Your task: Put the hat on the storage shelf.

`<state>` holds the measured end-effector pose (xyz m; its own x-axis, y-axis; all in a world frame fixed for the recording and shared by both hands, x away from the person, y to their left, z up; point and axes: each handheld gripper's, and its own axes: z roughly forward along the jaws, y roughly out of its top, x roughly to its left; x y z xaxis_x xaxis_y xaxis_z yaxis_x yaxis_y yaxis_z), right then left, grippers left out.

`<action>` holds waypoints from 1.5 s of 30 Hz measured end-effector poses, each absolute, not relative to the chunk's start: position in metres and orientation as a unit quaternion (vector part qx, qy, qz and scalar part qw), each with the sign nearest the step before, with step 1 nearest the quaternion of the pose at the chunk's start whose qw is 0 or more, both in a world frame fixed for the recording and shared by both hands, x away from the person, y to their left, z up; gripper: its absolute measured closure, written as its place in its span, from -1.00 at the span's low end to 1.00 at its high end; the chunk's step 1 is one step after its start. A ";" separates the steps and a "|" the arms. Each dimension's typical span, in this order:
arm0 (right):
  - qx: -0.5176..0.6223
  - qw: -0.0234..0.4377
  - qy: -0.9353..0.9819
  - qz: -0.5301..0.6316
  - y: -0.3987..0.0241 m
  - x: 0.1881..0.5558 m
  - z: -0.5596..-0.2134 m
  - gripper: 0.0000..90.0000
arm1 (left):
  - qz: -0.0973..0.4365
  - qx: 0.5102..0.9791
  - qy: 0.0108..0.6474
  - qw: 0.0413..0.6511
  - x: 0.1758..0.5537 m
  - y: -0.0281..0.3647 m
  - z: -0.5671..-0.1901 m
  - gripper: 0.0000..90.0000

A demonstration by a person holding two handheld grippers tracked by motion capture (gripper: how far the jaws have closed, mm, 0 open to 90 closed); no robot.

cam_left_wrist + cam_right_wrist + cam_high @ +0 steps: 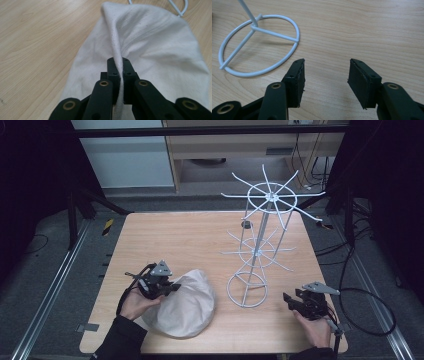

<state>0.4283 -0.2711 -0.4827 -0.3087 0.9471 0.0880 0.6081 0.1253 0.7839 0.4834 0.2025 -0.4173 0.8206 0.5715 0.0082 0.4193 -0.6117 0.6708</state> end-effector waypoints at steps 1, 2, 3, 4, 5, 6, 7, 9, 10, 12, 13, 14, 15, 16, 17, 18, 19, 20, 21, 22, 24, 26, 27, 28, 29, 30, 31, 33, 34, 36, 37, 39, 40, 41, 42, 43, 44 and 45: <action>0.543 0.224 0.716 0.377 -0.270 0.428 -0.483 0.05 | 0.115 0.887 0.283 0.346 0.480 0.206 -0.412 0.96; 0.543 0.224 0.716 0.377 -0.270 0.428 -0.483 0.05 | 0.115 0.887 0.283 0.346 0.480 0.206 -0.412 0.96; 0.543 0.224 0.716 0.377 -0.270 0.428 -0.482 0.05 | 0.117 0.885 0.284 0.351 0.479 0.207 -0.410 0.96; 0.543 0.224 0.716 0.378 -0.270 0.428 -0.482 0.05 | 0.119 0.882 0.287 0.354 0.477 0.209 -0.407 0.96; 0.543 0.225 0.716 0.377 -0.270 0.428 -0.482 0.05 | 0.124 0.877 0.289 0.362 0.474 0.212 -0.402 0.96; 0.543 0.224 0.716 0.377 -0.271 0.428 -0.482 0.05 | 0.127 0.875 0.290 0.366 0.472 0.213 -0.400 0.96; 0.543 0.225 0.716 0.377 -0.271 0.428 -0.482 0.05 | 0.127 0.875 0.290 0.366 0.472 0.213 -0.400 0.96; 0.543 0.225 0.716 0.377 -0.271 0.428 -0.482 0.05 | 0.132 0.872 0.290 0.372 0.469 0.215 -0.395 0.97; 0.541 0.227 0.717 0.377 -0.271 0.428 -0.483 0.05 | 0.137 0.867 0.293 0.380 0.466 0.217 -0.391 0.97; 0.543 0.225 0.716 0.378 -0.271 0.428 -0.482 0.05 | 0.142 0.862 0.294 0.387 0.464 0.220 -0.386 0.97; 0.543 0.225 0.716 0.378 -0.271 0.428 -0.482 0.05 | 0.142 0.862 0.294 0.387 0.464 0.220 -0.386 0.97; 0.543 0.224 0.716 0.377 -0.270 0.428 -0.482 0.05 | 0.143 0.860 0.295 0.391 0.463 0.221 -0.384 0.97; 0.543 0.224 0.716 0.378 -0.270 0.428 -0.482 0.05 | 0.147 0.857 0.296 0.396 0.462 0.222 -0.382 0.97; 0.542 0.224 0.716 0.378 -0.270 0.428 -0.482 0.05 | 0.149 0.854 0.297 0.401 0.461 0.223 -0.380 0.97; 0.543 0.224 0.716 0.377 -0.270 0.428 -0.483 0.05 | 0.155 0.849 0.297 0.410 0.458 0.225 -0.376 0.97; 0.543 0.224 0.716 0.377 -0.270 0.428 -0.483 0.05 | 0.155 0.849 0.297 0.410 0.458 0.225 -0.376 0.97; 0.543 0.224 0.716 0.377 -0.270 0.428 -0.482 0.05 | 0.161 0.843 0.296 0.420 0.456 0.227 -0.372 0.97; 0.543 0.224 0.716 0.377 -0.270 0.428 -0.482 0.05 | 0.161 0.843 0.296 0.420 0.456 0.227 -0.372 0.97; 0.543 0.225 0.716 0.377 -0.271 0.428 -0.482 0.05 | 0.165 0.840 0.296 0.425 0.455 0.228 -0.370 0.97; 0.541 0.226 0.716 0.378 -0.271 0.428 -0.482 0.05 | 0.168 0.836 0.296 0.431 0.453 0.229 -0.368 0.97; 0.541 0.226 0.716 0.378 -0.271 0.428 -0.482 0.05 | 0.175 0.827 0.296 0.445 0.450 0.232 -0.363 0.97; 0.542 0.227 0.715 0.378 -0.271 0.428 -0.482 0.05 | 0.184 0.810 0.299 0.470 0.446 0.238 -0.356 0.97; 0.542 0.227 0.715 0.378 -0.271 0.428 -0.482 0.05 | 0.184 0.810 0.299 0.470 0.446 0.238 -0.356 0.97; 0.542 0.227 0.715 0.379 -0.271 0.428 -0.482 0.05 | 0.186 0.805 0.299 0.477 0.444 0.240 -0.353 0.97; 0.541 0.228 0.715 0.380 -0.270 0.427 -0.482 0.04 | 0.188 0.801 0.298 0.484 0.443 0.242 -0.352 0.97; 0.541 0.228 0.715 0.380 -0.270 0.427 -0.482 0.04 | 0.192 0.797 0.297 0.490 0.442 0.243 -0.350 0.97; 0.540 0.230 0.715 0.380 -0.270 0.428 -0.482 0.04 | 0.195 0.793 0.297 0.495 0.441 0.245 -0.349 0.97; 0.537 0.233 0.716 0.380 -0.270 0.428 -0.482 0.02 | 0.203 0.784 0.299 0.505 0.439 0.247 -0.347 0.97; 0.537 0.233 0.716 0.380 -0.270 0.428 -0.482 0.02 | 0.206 0.780 0.301 0.508 0.438 0.247 -0.346 0.97; 0.535 0.234 0.716 0.382 -0.269 0.427 -0.482 0.01 | 0.207 0.778 0.301 0.512 0.438 0.247 -0.346 0.97; 0.535 0.235 0.716 0.382 -0.269 0.427 -0.482 0.00 | 0.212 0.771 0.302 0.519 0.436 0.248 -0.344 0.97; 0.535 0.235 0.716 0.382 -0.269 0.427 -0.482 -0.01 | 0.213 0.761 0.304 0.532 0.434 0.250 -0.341 0.97; 0.535 0.236 0.716 0.382 -0.269 0.427 -0.482 -0.02 | 0.215 0.755 0.305 0.539 0.433 0.251 -0.340 0.97; 0.535 0.236 0.716 0.382 -0.269 0.428 -0.482 -0.02 | 0.216 0.750 0.305 0.545 0.431 0.252 -0.338 0.97; 0.535 0.236 0.716 0.382 -0.269 0.428 -0.482 -0.02 | 0.216 0.750 0.305 0.545 0.431 0.252 -0.338 0.97; 0.535 0.236 0.716 0.382 -0.269 0.428 -0.482 -0.02 | 0.219 0.744 0.305 0.552 0.430 0.253 -0.336 0.97; 0.534 0.238 0.716 0.381 -0.269 0.428 -0.482 -0.02 | 0.221 0.739 0.305 0.558 0.428 0.255 -0.334 0.97; 0.534 0.239 0.716 0.381 -0.269 0.428 -0.482 -0.03 | 0.223 0.734 0.305 0.564 0.427 0.256 -0.333 0.97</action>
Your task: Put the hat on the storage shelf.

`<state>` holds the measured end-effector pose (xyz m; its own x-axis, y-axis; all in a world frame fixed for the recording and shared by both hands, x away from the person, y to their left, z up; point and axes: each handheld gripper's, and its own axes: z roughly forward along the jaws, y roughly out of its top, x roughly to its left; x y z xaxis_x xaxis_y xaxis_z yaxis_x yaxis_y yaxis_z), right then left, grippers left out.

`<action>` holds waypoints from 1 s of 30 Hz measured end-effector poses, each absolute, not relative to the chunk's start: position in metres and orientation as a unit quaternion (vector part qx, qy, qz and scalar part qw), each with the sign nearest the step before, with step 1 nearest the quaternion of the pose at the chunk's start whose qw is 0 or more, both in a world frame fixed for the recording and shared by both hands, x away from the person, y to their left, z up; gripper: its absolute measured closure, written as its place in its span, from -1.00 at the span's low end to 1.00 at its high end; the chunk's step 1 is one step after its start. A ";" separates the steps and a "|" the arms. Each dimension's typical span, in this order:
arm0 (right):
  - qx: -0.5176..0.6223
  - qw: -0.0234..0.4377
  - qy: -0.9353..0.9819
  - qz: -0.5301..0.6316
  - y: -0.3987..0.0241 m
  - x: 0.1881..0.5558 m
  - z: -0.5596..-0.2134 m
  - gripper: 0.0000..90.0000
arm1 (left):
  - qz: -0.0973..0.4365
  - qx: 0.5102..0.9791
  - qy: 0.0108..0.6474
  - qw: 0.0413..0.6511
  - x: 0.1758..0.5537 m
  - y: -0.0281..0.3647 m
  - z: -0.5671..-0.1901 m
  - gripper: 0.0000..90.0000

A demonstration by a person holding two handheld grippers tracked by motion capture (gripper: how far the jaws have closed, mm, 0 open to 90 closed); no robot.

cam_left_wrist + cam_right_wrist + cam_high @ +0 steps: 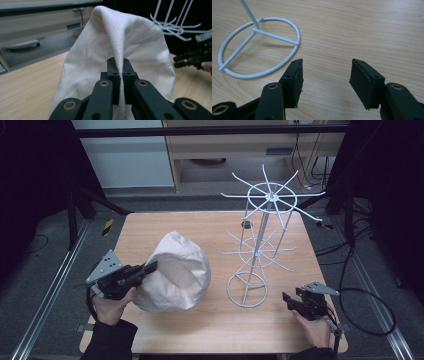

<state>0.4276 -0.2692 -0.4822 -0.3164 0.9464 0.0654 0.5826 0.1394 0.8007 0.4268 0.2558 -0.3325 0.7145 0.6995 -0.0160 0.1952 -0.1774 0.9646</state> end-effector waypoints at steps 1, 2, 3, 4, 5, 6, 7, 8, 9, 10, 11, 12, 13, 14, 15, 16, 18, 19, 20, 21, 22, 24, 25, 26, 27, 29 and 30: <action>0.534 0.239 0.716 0.382 -0.269 0.428 -0.482 -0.03 | 0.224 0.728 0.305 0.572 0.425 0.257 -0.331 0.97; 0.533 0.239 0.716 0.382 -0.269 0.428 -0.482 -0.03 | 0.230 0.717 0.306 0.582 0.422 0.258 -0.329 0.97; 0.533 0.239 0.716 0.382 -0.269 0.428 -0.482 -0.03 | 0.230 0.717 0.306 0.582 0.422 0.258 -0.329 0.97; 0.532 0.241 0.716 0.382 -0.269 0.428 -0.482 -0.03 | 0.233 0.715 0.305 0.585 0.422 0.258 -0.328 0.97; 0.532 0.241 0.716 0.382 -0.269 0.428 -0.482 -0.04 | 0.237 0.711 0.305 0.588 0.421 0.258 -0.327 0.97; 0.532 0.241 0.716 0.383 -0.269 0.427 -0.482 -0.04 | 0.240 0.708 0.305 0.590 0.420 0.258 -0.327 0.97; 0.532 0.241 0.716 0.383 -0.269 0.427 -0.482 -0.04 | 0.242 0.705 0.305 0.593 0.419 0.259 -0.327 0.97; 0.532 0.242 0.716 0.383 -0.269 0.427 -0.482 -0.04 | 0.245 0.701 0.306 0.595 0.419 0.259 -0.326 0.97; 0.531 0.243 0.716 0.383 -0.270 0.427 -0.482 -0.04 | 0.248 0.698 0.306 0.598 0.418 0.260 -0.326 0.97; 0.532 0.244 0.715 0.383 -0.270 0.427 -0.482 -0.04 | 0.252 0.690 0.306 0.605 0.416 0.261 -0.324 0.97; 0.532 0.244 0.715 0.383 -0.270 0.427 -0.482 -0.04 | 0.252 0.690 0.306 0.605 0.416 0.261 -0.324 0.97; 0.532 0.244 0.715 0.383 -0.270 0.427 -0.482 -0.04 | 0.255 0.686 0.307 0.609 0.415 0.262 -0.322 0.97; 0.532 0.245 0.715 0.383 -0.270 0.427 -0.482 -0.04 | 0.256 0.682 0.306 0.613 0.414 0.263 -0.320 0.97; 0.532 0.244 0.715 0.383 -0.270 0.427 -0.482 -0.04 | 0.257 0.677 0.306 0.618 0.413 0.263 -0.318 0.97; 0.532 0.244 0.715 0.383 -0.270 0.427 -0.482 -0.04 | 0.256 0.673 0.305 0.624 0.412 0.264 -0.316 0.97; 0.531 0.244 0.715 0.383 -0.270 0.427 -0.482 -0.04 | 0.256 0.667 0.304 0.630 0.411 0.264 -0.314 0.97; 0.531 0.243 0.716 0.384 -0.270 0.427 -0.482 -0.04 | 0.256 0.660 0.300 0.640 0.410 0.264 -0.309 0.97; 0.530 0.244 0.717 0.382 -0.269 0.427 -0.483 -0.04 | 0.257 0.655 0.297 0.645 0.409 0.264 -0.306 0.97; 0.530 0.244 0.717 0.382 -0.269 0.427 -0.483 -0.04 | 0.259 0.646 0.293 0.656 0.407 0.263 -0.301 0.97; 0.530 0.244 0.717 0.382 -0.269 0.427 -0.483 -0.04 | 0.259 0.646 0.293 0.656 0.407 0.263 -0.301 0.97; 0.530 0.244 0.717 0.382 -0.269 0.427 -0.483 -0.04 | 0.261 0.642 0.289 0.660 0.406 0.263 -0.298 0.97; 0.528 0.248 0.717 0.382 -0.269 0.427 -0.483 -0.04 | 0.264 0.634 0.283 0.670 0.403 0.262 -0.293 0.97; 0.528 0.248 0.717 0.382 -0.269 0.427 -0.483 -0.04 | 0.264 0.628 0.280 0.676 0.402 0.262 -0.291 0.97; 0.528 0.248 0.717 0.381 -0.269 0.427 -0.484 -0.05 | 0.265 0.617 0.274 0.688 0.401 0.261 -0.287 0.97; 0.528 0.248 0.717 0.381 -0.269 0.427 -0.484 -0.05 | 0.265 0.617 0.274 0.688 0.401 0.261 -0.287 0.97; 0.526 0.249 0.718 0.381 -0.269 0.427 -0.484 -0.05 | 0.263 0.606 0.269 0.701 0.400 0.259 -0.283 0.97; 0.526 0.249 0.718 0.381 -0.269 0.427 -0.484 -0.05 | 0.262 0.600 0.268 0.707 0.400 0.257 -0.281 0.97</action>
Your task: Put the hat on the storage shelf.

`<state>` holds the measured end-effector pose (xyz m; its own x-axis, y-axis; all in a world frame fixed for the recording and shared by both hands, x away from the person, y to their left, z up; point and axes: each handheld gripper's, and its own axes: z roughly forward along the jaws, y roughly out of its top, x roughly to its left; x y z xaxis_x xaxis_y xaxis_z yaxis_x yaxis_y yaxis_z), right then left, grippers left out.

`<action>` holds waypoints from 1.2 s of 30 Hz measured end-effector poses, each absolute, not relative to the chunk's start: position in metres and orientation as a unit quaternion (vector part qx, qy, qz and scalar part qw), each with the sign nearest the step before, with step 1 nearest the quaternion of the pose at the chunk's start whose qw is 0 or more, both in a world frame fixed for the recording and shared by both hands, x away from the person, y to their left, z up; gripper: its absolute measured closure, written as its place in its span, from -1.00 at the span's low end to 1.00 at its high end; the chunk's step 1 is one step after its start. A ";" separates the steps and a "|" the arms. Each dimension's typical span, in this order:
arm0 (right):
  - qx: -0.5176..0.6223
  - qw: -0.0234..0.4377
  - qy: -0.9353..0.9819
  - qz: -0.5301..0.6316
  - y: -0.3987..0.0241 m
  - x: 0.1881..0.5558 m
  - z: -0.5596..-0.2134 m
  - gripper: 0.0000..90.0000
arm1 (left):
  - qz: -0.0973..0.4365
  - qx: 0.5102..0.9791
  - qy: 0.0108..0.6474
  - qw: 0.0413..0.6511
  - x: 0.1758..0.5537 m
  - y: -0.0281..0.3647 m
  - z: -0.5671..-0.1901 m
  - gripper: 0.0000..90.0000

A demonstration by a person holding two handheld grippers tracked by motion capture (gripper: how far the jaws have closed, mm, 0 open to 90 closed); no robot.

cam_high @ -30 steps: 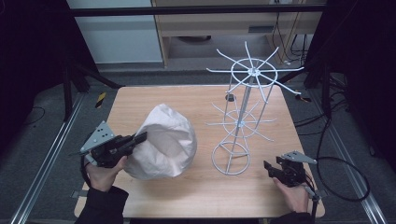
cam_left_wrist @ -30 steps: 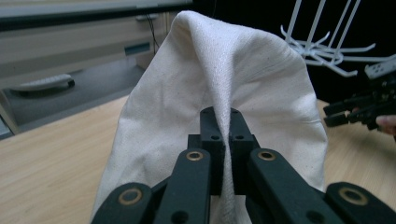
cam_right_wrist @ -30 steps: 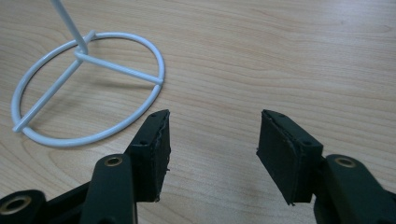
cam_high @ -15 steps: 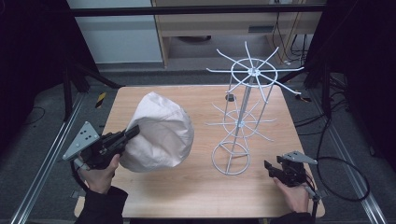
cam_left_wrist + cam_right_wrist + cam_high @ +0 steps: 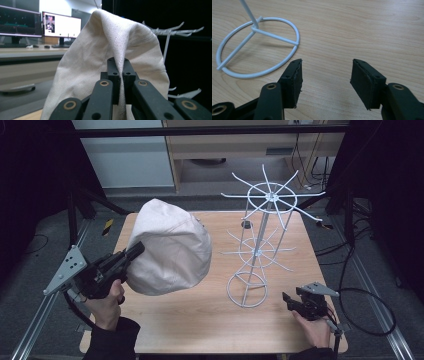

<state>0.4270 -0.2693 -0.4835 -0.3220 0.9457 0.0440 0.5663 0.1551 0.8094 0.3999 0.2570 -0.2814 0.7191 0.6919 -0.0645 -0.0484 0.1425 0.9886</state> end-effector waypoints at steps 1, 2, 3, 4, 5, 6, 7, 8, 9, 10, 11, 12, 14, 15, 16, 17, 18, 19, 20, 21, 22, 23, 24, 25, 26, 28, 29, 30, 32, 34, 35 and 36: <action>0.526 0.250 0.718 0.381 -0.270 0.427 -0.483 -0.06 | 0.263 0.594 0.264 0.713 0.400 0.254 -0.278 0.97; 0.526 0.250 0.718 0.381 -0.270 0.427 -0.483 -0.06 | 0.263 0.594 0.264 0.713 0.400 0.254 -0.278 0.97; 0.526 0.250 0.718 0.381 -0.270 0.427 -0.483 -0.06 | 0.263 0.590 0.263 0.716 0.400 0.253 -0.276 0.97; 0.526 0.251 0.718 0.381 -0.270 0.427 -0.483 -0.06 | 0.262 0.587 0.262 0.720 0.400 0.252 -0.274 0.97; 0.525 0.251 0.718 0.381 -0.270 0.427 -0.483 -0.06 | 0.263 0.583 0.260 0.723 0.400 0.251 -0.273 0.97; 0.525 0.251 0.718 0.381 -0.270 0.427 -0.483 -0.06 | 0.263 0.579 0.260 0.727 0.400 0.250 -0.271 0.97; 0.525 0.251 0.718 0.381 -0.270 0.427 -0.483 -0.06 | 0.263 0.574 0.259 0.731 0.400 0.249 -0.270 0.97; 0.525 0.252 0.718 0.381 -0.270 0.427 -0.483 -0.06 | 0.262 0.569 0.258 0.736 0.400 0.249 -0.268 0.97; 0.525 0.252 0.718 0.381 -0.270 0.427 -0.483 -0.06 | 0.260 0.559 0.257 0.744 0.401 0.248 -0.266 0.97; 0.525 0.252 0.718 0.381 -0.270 0.427 -0.483 -0.06 | 0.260 0.559 0.257 0.744 0.401 0.248 -0.266 0.97; 0.525 0.252 0.718 0.382 -0.270 0.427 -0.483 -0.07 | 0.259 0.554 0.256 0.749 0.401 0.248 -0.265 0.97; 0.525 0.252 0.718 0.382 -0.270 0.427 -0.483 -0.07 | 0.261 0.550 0.255 0.751 0.401 0.248 -0.264 0.97; 0.525 0.252 0.718 0.382 -0.270 0.427 -0.483 -0.07 | 0.264 0.543 0.252 0.756 0.402 0.246 -0.261 0.97; 0.525 0.252 0.717 0.383 -0.270 0.427 -0.483 -0.07 | 0.264 0.537 0.250 0.761 0.402 0.245 -0.259 0.97; 0.525 0.252 0.717 0.383 -0.270 0.427 -0.483 -0.07 | 0.264 0.537 0.250 0.761 0.402 0.245 -0.259 0.97; 0.524 0.257 0.716 0.382 -0.270 0.427 -0.483 -0.06 | 0.262 0.532 0.249 0.766 0.404 0.244 -0.256 0.97; 0.524 0.257 0.716 0.382 -0.270 0.427 -0.483 -0.06 | 0.262 0.532 0.249 0.766 0.404 0.244 -0.256 0.97; 0.524 0.258 0.714 0.386 -0.270 0.426 -0.482 -0.06 | 0.260 0.526 0.247 0.771 0.405 0.242 -0.253 0.97; 0.524 0.258 0.714 0.386 -0.270 0.427 -0.482 -0.06 | 0.256 0.521 0.246 0.776 0.407 0.241 -0.252 0.97; 0.524 0.256 0.715 0.385 -0.270 0.427 -0.482 -0.07 | 0.253 0.515 0.244 0.781 0.407 0.241 -0.250 0.97; 0.524 0.256 0.716 0.384 -0.270 0.427 -0.483 -0.07 | 0.253 0.515 0.244 0.781 0.407 0.241 -0.250 0.97; 0.524 0.256 0.716 0.384 -0.270 0.427 -0.483 -0.07 | 0.250 0.513 0.243 0.785 0.408 0.240 -0.249 0.97; 0.524 0.254 0.717 0.383 -0.270 0.427 -0.483 -0.07 | 0.250 0.510 0.242 0.787 0.409 0.238 -0.247 0.96; 0.524 0.253 0.717 0.383 -0.270 0.427 -0.484 -0.07 | 0.250 0.508 0.241 0.788 0.410 0.237 -0.245 0.97; 0.524 0.253 0.718 0.383 -0.270 0.427 -0.484 -0.07 | 0.249 0.507 0.239 0.790 0.411 0.235 -0.243 0.97; 0.523 0.254 0.717 0.384 -0.270 0.428 -0.484 -0.08 | 0.249 0.503 0.237 0.793 0.413 0.231 -0.239 0.97; 0.523 0.254 0.717 0.384 -0.270 0.427 -0.484 -0.08 | 0.249 0.498 0.234 0.797 0.415 0.228 -0.234 0.97; 0.523 0.254 0.717 0.384 -0.270 0.427 -0.484 -0.08 | 0.249 0.498 0.234 0.797 0.415 0.228 -0.234 0.97; 0.525 0.252 0.716 0.386 -0.270 0.427 -0.483 -0.08 | 0.247 0.494 0.229 0.802 0.417 0.225 -0.230 0.97; 0.525 0.251 0.715 0.386 -0.271 0.427 -0.483 -0.08 | 0.248 0.493 0.227 0.802 0.420 0.221 -0.225 0.97; 0.526 0.250 0.715 0.386 -0.271 0.427 -0.483 -0.08 | 0.247 0.494 0.226 0.802 0.423 0.218 -0.222 0.97; 0.526 0.250 0.715 0.386 -0.271 0.427 -0.483 -0.08 | 0.247 0.495 0.226 0.802 0.425 0.216 -0.221 0.97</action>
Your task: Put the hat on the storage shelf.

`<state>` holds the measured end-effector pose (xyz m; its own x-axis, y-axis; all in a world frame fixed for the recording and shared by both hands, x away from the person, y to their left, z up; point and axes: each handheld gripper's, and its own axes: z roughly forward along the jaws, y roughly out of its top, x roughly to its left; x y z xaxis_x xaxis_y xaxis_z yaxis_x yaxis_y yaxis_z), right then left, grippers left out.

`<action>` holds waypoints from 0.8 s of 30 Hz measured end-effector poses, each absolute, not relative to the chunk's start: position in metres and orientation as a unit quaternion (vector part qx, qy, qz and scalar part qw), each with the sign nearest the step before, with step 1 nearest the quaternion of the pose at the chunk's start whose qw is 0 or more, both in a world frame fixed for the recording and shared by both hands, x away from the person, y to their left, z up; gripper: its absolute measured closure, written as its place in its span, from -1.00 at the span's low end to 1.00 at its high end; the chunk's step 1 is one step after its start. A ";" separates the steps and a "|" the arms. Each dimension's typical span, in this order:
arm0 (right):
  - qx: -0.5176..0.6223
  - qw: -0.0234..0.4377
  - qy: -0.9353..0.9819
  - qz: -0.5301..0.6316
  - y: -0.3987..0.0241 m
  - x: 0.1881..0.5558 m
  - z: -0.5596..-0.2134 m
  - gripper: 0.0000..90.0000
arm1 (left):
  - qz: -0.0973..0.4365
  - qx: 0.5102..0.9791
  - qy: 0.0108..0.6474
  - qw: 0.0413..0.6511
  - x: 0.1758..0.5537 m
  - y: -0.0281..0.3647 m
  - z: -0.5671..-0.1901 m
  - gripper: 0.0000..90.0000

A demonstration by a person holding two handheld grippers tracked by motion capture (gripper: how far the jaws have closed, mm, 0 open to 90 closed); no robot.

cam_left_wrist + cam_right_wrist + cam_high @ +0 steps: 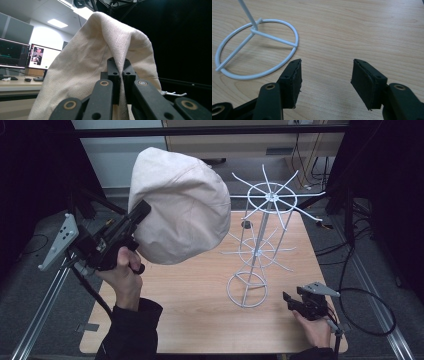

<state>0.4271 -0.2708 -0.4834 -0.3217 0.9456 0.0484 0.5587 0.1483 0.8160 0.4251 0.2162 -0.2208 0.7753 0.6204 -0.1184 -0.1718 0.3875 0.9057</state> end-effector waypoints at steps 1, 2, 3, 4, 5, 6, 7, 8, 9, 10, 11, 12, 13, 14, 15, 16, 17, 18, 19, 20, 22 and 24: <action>0.525 0.250 0.715 0.387 -0.271 0.427 -0.483 -0.08 | 0.246 0.495 0.227 0.802 0.427 0.215 -0.220 0.97; 0.526 0.250 0.715 0.387 -0.271 0.427 -0.483 -0.08 | 0.243 0.495 0.227 0.803 0.429 0.213 -0.219 0.97; 0.525 0.250 0.715 0.388 -0.271 0.427 -0.483 -0.08 | 0.241 0.495 0.227 0.803 0.431 0.211 -0.219 0.97; 0.525 0.250 0.715 0.388 -0.271 0.427 -0.483 -0.08 | 0.237 0.494 0.228 0.805 0.434 0.208 -0.219 0.97; 0.525 0.251 0.715 0.388 -0.271 0.427 -0.483 -0.08 | 0.233 0.495 0.228 0.806 0.438 0.204 -0.219 0.97; 0.526 0.250 0.715 0.388 -0.271 0.427 -0.483 -0.08 | 0.233 0.497 0.228 0.804 0.440 0.202 -0.219 0.97; 0.526 0.250 0.715 0.388 -0.271 0.427 -0.483 -0.08 | 0.233 0.497 0.228 0.804 0.440 0.202 -0.219 0.97; 0.526 0.250 0.715 0.387 -0.271 0.427 -0.483 -0.08 | 0.230 0.498 0.230 0.804 0.442 0.199 -0.219 0.97; 0.523 0.254 0.715 0.387 -0.272 0.427 -0.484 -0.08 | 0.228 0.500 0.231 0.803 0.444 0.197 -0.220 0.97; 0.523 0.254 0.715 0.387 -0.272 0.427 -0.484 -0.08 | 0.226 0.502 0.232 0.802 0.446 0.195 -0.221 0.97; 0.523 0.253 0.715 0.388 -0.272 0.427 -0.484 -0.08 | 0.223 0.503 0.233 0.802 0.448 0.192 -0.223 0.97; 0.525 0.251 0.714 0.390 -0.272 0.427 -0.483 -0.08 | 0.222 0.507 0.233 0.800 0.450 0.190 -0.224 0.97; 0.524 0.251 0.714 0.390 -0.272 0.427 -0.483 -0.09 | 0.219 0.510 0.234 0.798 0.452 0.187 -0.227 0.97; 0.524 0.251 0.714 0.390 -0.272 0.427 -0.483 -0.08 | 0.218 0.512 0.234 0.797 0.453 0.186 -0.228 0.97; 0.524 0.251 0.714 0.390 -0.272 0.427 -0.483 -0.08 | 0.218 0.512 0.234 0.797 0.453 0.186 -0.228 0.97; 0.524 0.251 0.714 0.390 -0.272 0.427 -0.483 -0.09 | 0.218 0.514 0.235 0.795 0.454 0.185 -0.230 0.97; 0.523 0.251 0.715 0.389 -0.272 0.427 -0.483 -0.09 | 0.216 0.515 0.236 0.795 0.455 0.184 -0.231 0.96; 0.523 0.252 0.715 0.389 -0.272 0.427 -0.483 -0.09 | 0.212 0.516 0.240 0.794 0.456 0.184 -0.234 0.96; 0.524 0.252 0.715 0.388 -0.271 0.427 -0.483 -0.09 | 0.210 0.517 0.243 0.793 0.458 0.183 -0.237 0.96; 0.524 0.252 0.715 0.388 -0.271 0.427 -0.483 -0.09 | 0.210 0.517 0.243 0.793 0.458 0.183 -0.237 0.96; 0.524 0.252 0.715 0.388 -0.271 0.427 -0.483 -0.09 | 0.204 0.520 0.246 0.792 0.460 0.184 -0.240 0.96; 0.524 0.252 0.715 0.388 -0.271 0.427 -0.483 -0.09 | 0.202 0.523 0.250 0.790 0.461 0.184 -0.244 0.96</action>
